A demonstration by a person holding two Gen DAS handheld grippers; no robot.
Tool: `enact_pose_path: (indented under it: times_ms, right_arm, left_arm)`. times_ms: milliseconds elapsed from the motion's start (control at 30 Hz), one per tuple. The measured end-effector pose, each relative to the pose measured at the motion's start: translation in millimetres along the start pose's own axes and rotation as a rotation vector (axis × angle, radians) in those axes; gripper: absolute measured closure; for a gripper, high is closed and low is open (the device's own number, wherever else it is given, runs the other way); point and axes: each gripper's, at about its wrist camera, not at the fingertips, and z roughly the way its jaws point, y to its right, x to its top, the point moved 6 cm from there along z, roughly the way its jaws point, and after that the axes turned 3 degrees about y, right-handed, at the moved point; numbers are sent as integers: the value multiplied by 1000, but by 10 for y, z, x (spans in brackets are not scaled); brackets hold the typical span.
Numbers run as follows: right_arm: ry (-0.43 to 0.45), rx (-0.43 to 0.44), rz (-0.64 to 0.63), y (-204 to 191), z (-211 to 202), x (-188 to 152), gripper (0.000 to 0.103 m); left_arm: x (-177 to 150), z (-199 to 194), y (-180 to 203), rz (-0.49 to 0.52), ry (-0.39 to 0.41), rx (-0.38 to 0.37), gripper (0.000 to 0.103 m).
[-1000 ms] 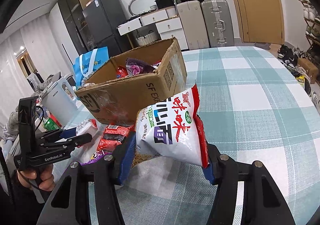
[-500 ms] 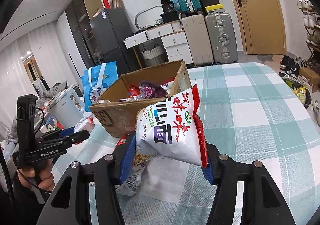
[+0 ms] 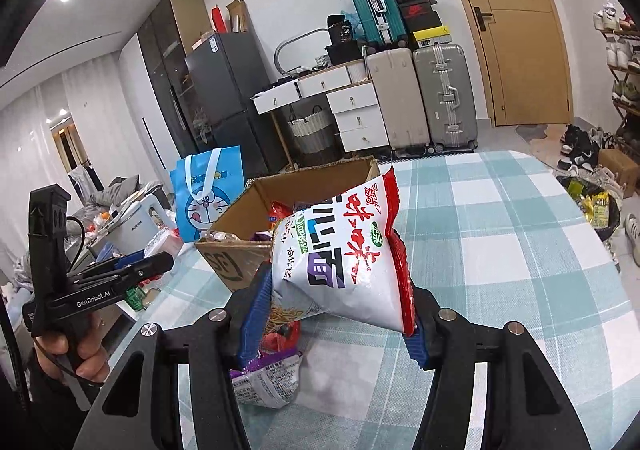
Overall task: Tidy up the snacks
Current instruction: 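Lift and carry both held bags over the SF box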
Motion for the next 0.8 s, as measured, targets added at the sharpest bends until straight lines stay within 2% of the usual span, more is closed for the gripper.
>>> enact_pose_path:
  times_ms: [367,800]
  right_arm:
    - [-10,2,-28,-140,160,251,45]
    - [-47,16,-44,-268,454,353,45]
  left_arm:
    - [319,106,120,15,17,1,59]
    - [590,403,317,28,7,3,59]
